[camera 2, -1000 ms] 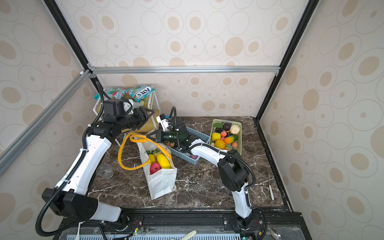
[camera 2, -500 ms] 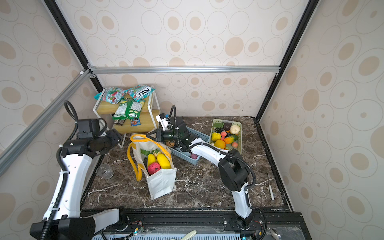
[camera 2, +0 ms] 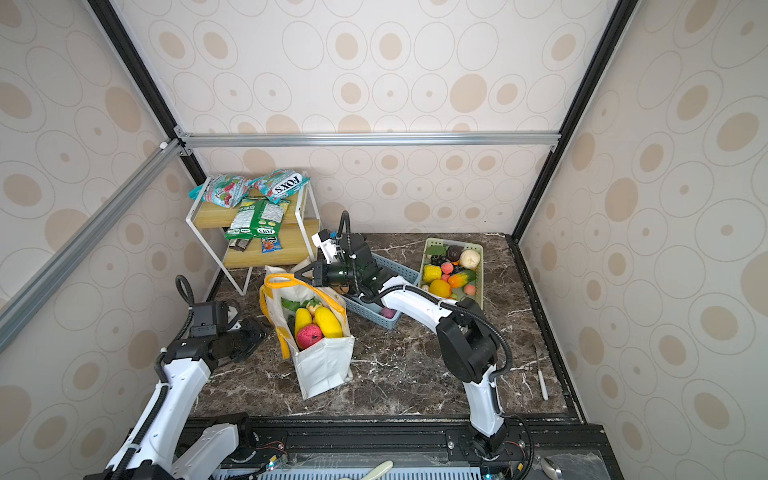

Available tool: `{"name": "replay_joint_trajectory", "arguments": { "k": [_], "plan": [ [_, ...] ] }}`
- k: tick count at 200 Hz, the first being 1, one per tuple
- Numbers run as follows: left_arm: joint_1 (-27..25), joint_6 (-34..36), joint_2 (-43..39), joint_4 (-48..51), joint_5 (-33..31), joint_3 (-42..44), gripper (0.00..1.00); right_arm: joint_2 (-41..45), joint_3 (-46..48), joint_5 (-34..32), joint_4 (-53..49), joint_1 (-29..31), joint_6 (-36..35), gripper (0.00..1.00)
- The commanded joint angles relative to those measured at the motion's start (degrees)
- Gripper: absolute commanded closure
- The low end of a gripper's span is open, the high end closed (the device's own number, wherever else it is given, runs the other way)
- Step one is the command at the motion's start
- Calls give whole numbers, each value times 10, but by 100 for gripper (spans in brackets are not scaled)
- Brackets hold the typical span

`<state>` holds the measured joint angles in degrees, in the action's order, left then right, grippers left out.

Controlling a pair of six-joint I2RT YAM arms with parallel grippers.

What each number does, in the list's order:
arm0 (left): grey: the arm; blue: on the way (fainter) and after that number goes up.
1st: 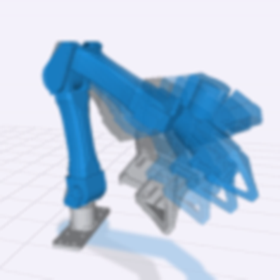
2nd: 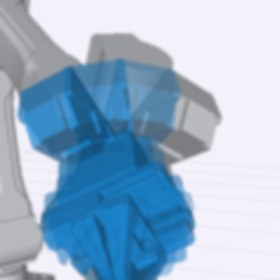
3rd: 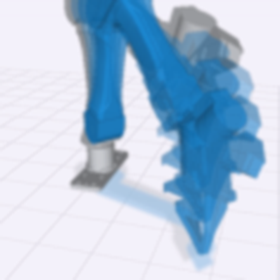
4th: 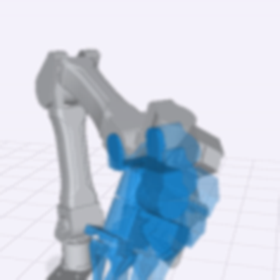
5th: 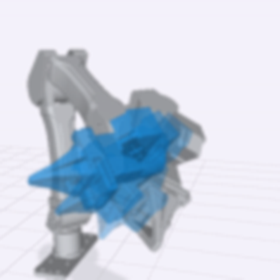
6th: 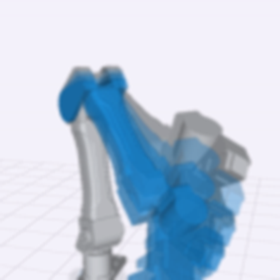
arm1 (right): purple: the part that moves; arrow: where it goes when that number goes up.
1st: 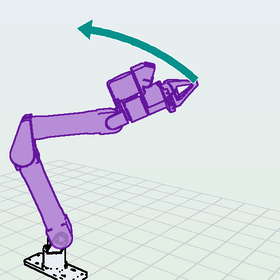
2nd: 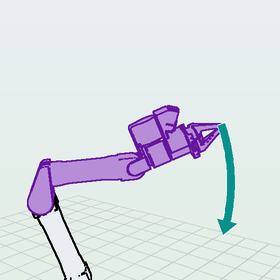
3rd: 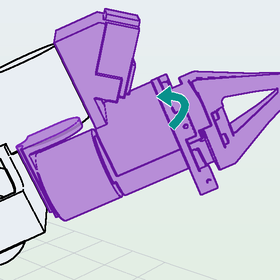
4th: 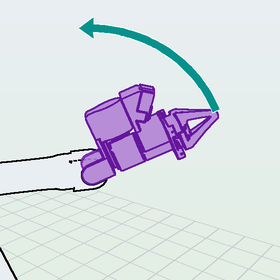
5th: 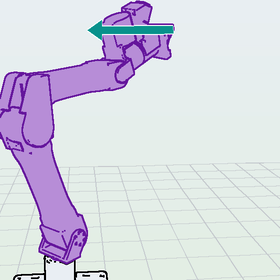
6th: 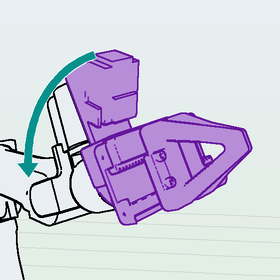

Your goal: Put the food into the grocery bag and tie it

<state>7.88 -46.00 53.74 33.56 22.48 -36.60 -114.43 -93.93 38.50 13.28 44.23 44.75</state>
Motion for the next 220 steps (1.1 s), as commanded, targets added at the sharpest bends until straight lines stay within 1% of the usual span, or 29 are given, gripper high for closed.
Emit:
{"name": "replay_joint_trajectory", "arguments": {
  "k": [1, 13, 17, 35, 46, 62, 79, 83, 88, 94, 111, 125, 151, 186, 220],
  "plan": [
    [1, -32, 7, -97, 38, 12, 39, 23, -9, 6, -3, -1, -5, 100],
    [1, -42, 13, -131, 42, 26, 37, 24, -8, 6, -3, -1, -5, 100],
    [1, -47, 17, -144, 58, 32, 37, 24, -8, 6, -3, -1, -5, 100],
    [-2, -63, 40, -198, 79, 51, 37, 24, -9, 5, -4, -1, -6, 100],
    [-4, -71, 50, -229, 87, 59, 41, 25, -10, 3, -8, -1, -8, 100],
    [-7, -68, 70, -242, 96, 56, 49, 26, -11, 1, -14, -1, -13, 100],
    [-9, -66, 79, -251, 99, 58, 61, 26, -15, -1, -20, -1, -18, 100],
    [-9, -67, 80, -253, 100, 59, 66, 26, -15, -1, -22, -2, -20, 100],
    [-9, -67, 80, -253, 101, 58, 77, 27, -16, -3, -25, -2, -21, 100],
    [-9, -67, 78, -252, 103, 56, 84, 26, -17, -3, -28, -1, -24, 100],
    [-9, -61, 69, -241, 103, 48, 90, 27, -17, -3, -31, -1, -28, 100],
    [-9, -40, 64, -203, 93, 27, 100, 26, -18, 2, -30, -1, -29, 100],
    [-9, 9, 43, -107, 80, -36, 100, 31, -22, 16, -37, -1, -46, 100],
    [-8, 85, 25, 26, 59, -165, 100, 43, -34, 32, -64, -1, -70, 100],
    [-8, 133, 27, 83, 106, -271, 100, 60, -46, 44, -108, -1, -104, 100]
  ]
}}
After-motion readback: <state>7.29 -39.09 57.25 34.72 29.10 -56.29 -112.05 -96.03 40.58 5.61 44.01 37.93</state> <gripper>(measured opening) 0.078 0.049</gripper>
